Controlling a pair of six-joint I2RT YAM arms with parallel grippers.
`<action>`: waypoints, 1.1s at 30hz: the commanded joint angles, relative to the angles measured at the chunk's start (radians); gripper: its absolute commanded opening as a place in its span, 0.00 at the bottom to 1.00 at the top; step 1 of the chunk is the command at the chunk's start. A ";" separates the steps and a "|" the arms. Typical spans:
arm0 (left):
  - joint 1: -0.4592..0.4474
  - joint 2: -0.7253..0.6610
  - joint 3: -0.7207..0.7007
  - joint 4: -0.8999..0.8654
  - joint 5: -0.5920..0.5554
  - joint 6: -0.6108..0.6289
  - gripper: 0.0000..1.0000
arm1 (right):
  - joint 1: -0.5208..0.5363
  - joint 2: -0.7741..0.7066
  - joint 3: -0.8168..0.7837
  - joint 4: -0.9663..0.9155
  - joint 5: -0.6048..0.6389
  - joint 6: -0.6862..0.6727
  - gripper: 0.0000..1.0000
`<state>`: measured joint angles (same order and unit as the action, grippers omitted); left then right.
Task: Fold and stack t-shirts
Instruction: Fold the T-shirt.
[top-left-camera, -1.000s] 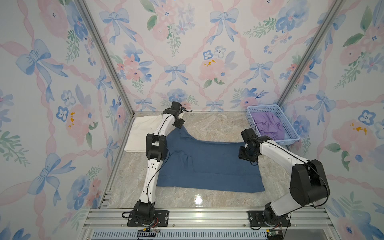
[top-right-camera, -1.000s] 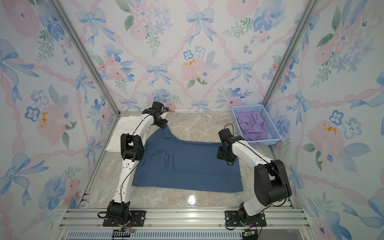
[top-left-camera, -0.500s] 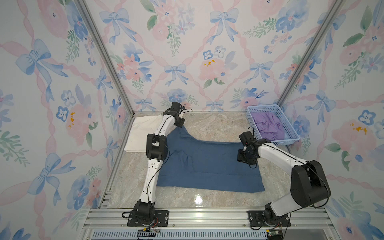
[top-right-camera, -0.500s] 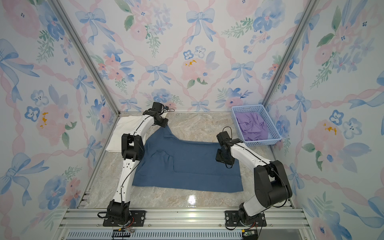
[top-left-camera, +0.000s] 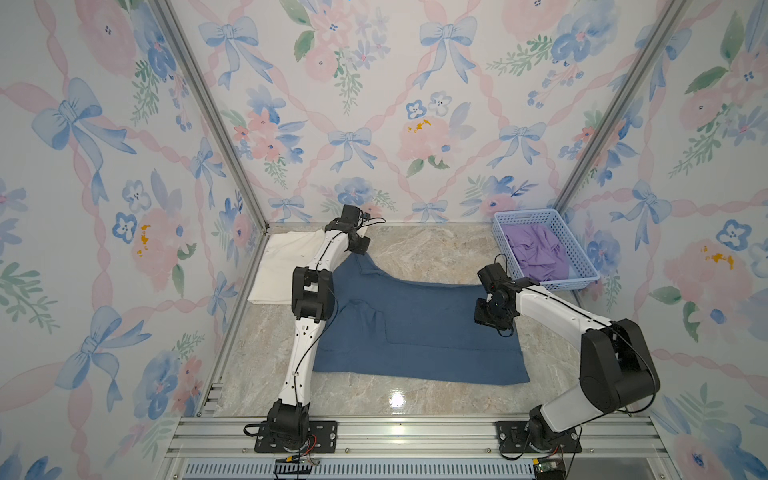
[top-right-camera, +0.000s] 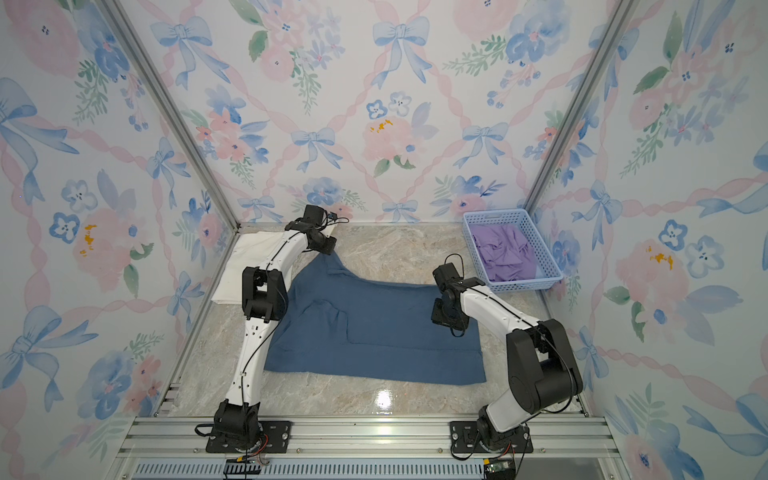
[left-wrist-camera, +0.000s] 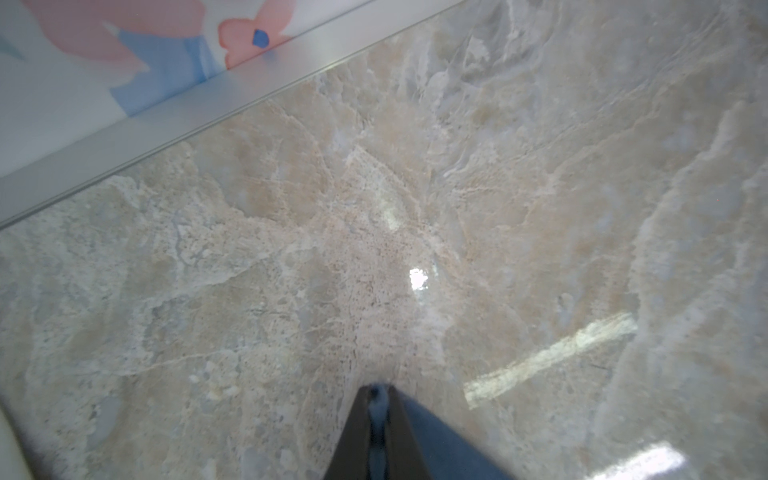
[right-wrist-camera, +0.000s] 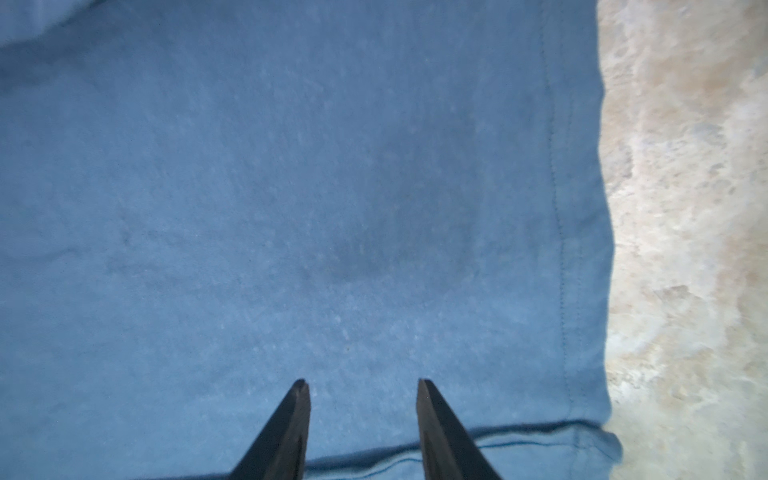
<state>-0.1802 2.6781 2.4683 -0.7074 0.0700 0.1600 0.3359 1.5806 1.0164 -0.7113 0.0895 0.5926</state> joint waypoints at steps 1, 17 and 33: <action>0.012 -0.066 -0.047 -0.029 0.025 -0.004 0.18 | 0.015 0.034 0.038 0.007 0.018 0.012 0.46; 0.016 -0.109 -0.057 -0.021 0.013 -0.019 0.26 | 0.040 0.069 0.041 0.032 0.009 0.018 0.46; 0.038 -0.116 -0.050 -0.016 0.037 -0.040 0.00 | 0.032 0.108 0.036 0.048 0.019 0.026 0.47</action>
<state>-0.1497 2.6148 2.4012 -0.7113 0.0891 0.1238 0.3683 1.6764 1.0485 -0.6750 0.0906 0.6029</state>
